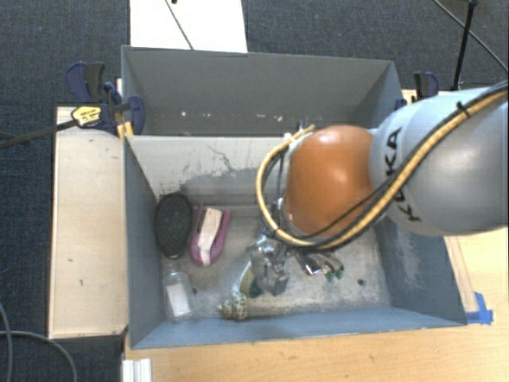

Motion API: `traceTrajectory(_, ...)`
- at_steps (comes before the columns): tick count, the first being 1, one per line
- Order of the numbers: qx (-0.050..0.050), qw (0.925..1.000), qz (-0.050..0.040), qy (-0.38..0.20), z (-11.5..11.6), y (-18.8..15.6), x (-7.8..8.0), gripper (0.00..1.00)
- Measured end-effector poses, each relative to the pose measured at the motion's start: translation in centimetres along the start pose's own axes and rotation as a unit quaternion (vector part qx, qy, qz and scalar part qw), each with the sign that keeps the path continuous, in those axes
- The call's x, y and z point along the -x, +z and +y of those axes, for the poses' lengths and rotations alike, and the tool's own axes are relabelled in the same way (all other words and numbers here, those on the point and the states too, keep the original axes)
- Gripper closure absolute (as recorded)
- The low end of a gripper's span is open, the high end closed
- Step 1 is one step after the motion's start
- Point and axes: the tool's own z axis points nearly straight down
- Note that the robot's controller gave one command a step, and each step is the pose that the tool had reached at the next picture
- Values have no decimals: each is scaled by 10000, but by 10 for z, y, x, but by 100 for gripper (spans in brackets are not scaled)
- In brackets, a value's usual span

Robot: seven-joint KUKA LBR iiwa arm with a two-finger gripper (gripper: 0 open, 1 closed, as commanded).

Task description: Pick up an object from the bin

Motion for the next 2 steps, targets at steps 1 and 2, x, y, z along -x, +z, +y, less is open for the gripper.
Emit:
traceTrajectory(1, -1, 9930, -59, 1177, 4, -13, 4, 100)
traceTrajectory(2, 1, 9791, -32, 2032, -18, 2, 5, 100)
